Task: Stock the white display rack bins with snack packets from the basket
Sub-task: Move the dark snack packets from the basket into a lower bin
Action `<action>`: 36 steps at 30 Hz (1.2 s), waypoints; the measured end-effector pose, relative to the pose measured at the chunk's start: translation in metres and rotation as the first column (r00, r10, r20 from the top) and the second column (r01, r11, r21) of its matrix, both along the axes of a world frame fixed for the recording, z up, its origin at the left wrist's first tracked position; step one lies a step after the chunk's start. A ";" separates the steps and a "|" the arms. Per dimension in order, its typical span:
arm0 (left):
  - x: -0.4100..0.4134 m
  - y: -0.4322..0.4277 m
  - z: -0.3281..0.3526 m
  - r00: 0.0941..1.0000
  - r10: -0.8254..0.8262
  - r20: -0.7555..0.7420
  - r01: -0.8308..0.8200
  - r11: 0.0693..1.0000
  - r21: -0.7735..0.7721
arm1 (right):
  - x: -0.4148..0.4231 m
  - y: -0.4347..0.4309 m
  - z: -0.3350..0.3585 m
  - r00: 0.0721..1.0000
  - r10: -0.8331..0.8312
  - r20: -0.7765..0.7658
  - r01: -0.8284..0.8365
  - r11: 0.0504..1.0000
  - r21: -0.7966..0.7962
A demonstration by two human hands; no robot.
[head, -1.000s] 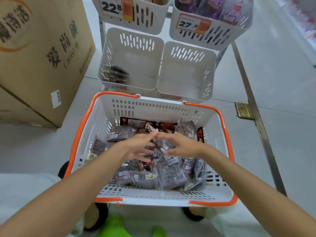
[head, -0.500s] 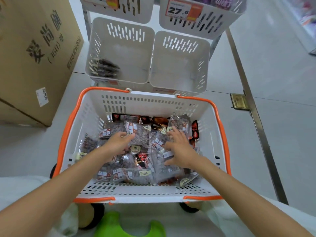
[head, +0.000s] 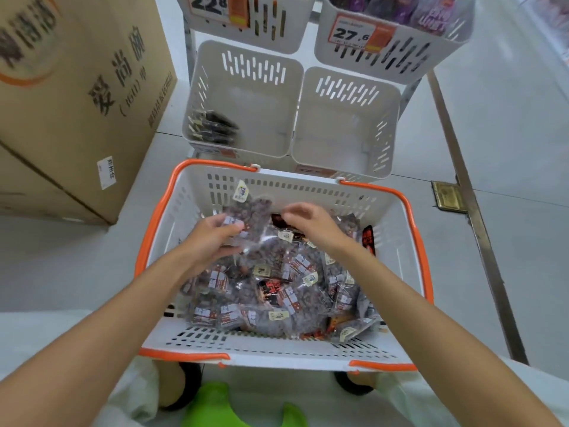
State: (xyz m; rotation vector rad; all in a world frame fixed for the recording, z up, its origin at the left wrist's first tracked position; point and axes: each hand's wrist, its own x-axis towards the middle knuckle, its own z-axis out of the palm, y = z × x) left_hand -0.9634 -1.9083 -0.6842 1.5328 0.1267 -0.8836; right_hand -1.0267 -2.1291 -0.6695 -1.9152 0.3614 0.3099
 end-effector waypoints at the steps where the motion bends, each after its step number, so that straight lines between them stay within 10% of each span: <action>1: 0.003 0.009 -0.002 1.000 0.025 0.012 -0.025 0.999 0.022 | 0.007 0.002 -0.015 0.999 0.002 -0.037 -0.006 0.994 -0.105; 7: 0.013 0.038 0.003 0.985 0.169 0.041 -0.171 0.985 0.025 | 0.027 0.023 -0.076 0.925 0.172 -0.340 -0.350 0.733 -0.583; 15: 0.017 0.029 0.014 0.976 0.003 0.219 -0.041 0.985 0.169 | 0.012 0.015 0.013 0.954 0.298 -0.038 -0.294 0.897 -0.329; 23: 0.019 0.008 0.027 0.984 -0.171 0.042 0.175 0.975 -0.136 | 0.044 0.035 0.059 0.904 0.257 0.342 -0.106 0.909 -0.403; 29: 0.026 0.005 0.022 0.999 -0.050 0.003 0.049 0.954 -0.296 | 0.049 0.021 0.059 0.925 0.362 0.114 -0.300 0.882 -0.363; 36: 0.090 0.008 0.054 0.860 -0.422 0.287 0.418 0.905 0.077 | 0.087 0.025 0.068 0.952 0.212 0.221 -0.120 0.923 -0.366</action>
